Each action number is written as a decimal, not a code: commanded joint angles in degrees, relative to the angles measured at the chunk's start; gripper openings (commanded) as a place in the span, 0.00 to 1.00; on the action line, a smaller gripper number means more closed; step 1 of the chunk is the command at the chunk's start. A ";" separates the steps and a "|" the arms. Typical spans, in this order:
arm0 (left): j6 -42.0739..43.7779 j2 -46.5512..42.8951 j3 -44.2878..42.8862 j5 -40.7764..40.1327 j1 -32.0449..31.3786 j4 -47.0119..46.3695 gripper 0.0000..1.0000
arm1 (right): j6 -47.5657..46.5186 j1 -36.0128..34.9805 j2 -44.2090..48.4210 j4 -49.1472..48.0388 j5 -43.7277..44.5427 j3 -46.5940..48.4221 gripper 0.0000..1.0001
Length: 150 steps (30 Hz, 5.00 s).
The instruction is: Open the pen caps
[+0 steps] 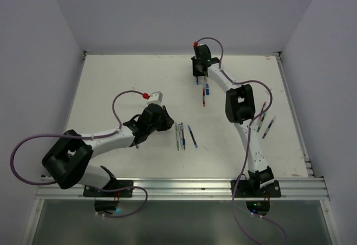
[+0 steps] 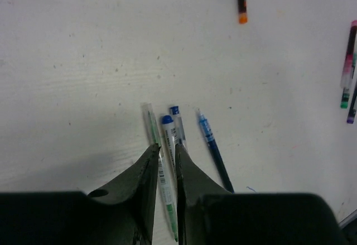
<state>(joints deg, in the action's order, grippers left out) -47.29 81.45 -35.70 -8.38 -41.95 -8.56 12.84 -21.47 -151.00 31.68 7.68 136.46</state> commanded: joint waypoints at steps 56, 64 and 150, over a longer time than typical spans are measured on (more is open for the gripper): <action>-12.30 -4.55 -1.12 26.93 8.12 -19.83 0.55 | 13.26 -16.23 79.28 -28.52 -29.83 -89.00 0.00; -12.30 -3.58 -1.91 26.84 8.20 -20.27 0.52 | 12.82 -16.41 79.11 -28.70 -30.27 -88.57 0.00; -3.07 -23.18 3.09 -19.65 15.67 39.67 0.00 | 10.45 -21.42 59.59 -19.46 -0.74 -87.25 0.03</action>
<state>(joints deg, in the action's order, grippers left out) -47.27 59.72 -33.06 -24.67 -26.72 29.82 24.08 -43.05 -90.91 14.76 6.46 47.24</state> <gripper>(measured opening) 0.059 0.069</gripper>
